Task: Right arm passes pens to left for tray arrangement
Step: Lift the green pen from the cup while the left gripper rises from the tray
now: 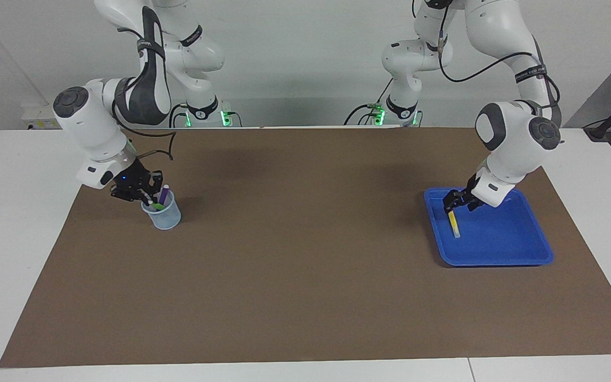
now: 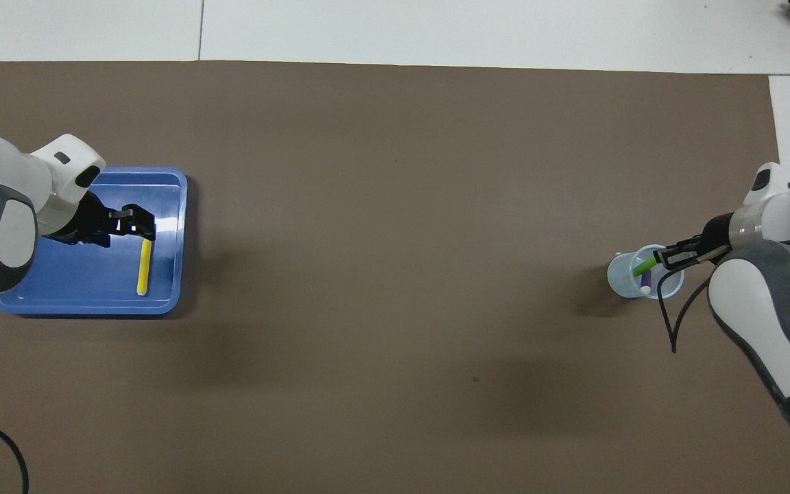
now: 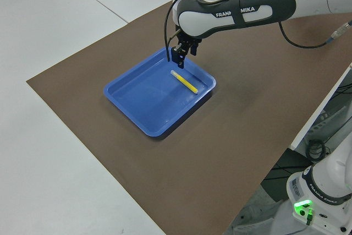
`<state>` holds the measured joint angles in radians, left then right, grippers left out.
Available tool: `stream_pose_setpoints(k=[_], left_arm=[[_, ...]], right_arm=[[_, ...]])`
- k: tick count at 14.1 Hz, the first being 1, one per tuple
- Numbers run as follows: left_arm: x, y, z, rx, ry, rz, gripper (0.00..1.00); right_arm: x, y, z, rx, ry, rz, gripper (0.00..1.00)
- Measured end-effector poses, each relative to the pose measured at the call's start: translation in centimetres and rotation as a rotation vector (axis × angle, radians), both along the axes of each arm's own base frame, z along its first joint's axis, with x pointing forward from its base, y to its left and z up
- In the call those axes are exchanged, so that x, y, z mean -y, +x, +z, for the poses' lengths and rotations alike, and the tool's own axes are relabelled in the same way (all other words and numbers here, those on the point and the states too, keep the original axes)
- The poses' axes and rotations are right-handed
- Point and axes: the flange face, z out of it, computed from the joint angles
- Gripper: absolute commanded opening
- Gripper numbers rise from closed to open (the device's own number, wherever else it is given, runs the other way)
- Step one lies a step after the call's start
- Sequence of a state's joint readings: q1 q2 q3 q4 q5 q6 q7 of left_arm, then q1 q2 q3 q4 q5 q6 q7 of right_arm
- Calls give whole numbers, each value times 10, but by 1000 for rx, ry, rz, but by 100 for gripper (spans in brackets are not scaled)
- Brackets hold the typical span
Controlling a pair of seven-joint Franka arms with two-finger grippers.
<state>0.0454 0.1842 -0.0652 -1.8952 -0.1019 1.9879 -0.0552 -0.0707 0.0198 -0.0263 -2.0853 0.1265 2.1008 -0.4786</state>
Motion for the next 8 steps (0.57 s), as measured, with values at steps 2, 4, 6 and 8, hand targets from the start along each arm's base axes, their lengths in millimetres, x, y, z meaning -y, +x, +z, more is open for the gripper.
stream_pose_setpoints(k=[2, 4, 6, 8], left_arm=[[6, 3, 18, 2, -45, 67, 100], [11, 1, 32, 1, -84, 153, 100], [21, -3, 46, -9, -143, 263, 100], [33, -6, 60, -27, -208, 392, 100]], right_arm=[[-8, 2, 9, -1, 19, -3, 0], [-14, 4, 24, -5, 22, -4, 0], [-15, 7, 47, -7, 26, 2, 0], [-17, 11, 73, 4, 28, 11, 0]])
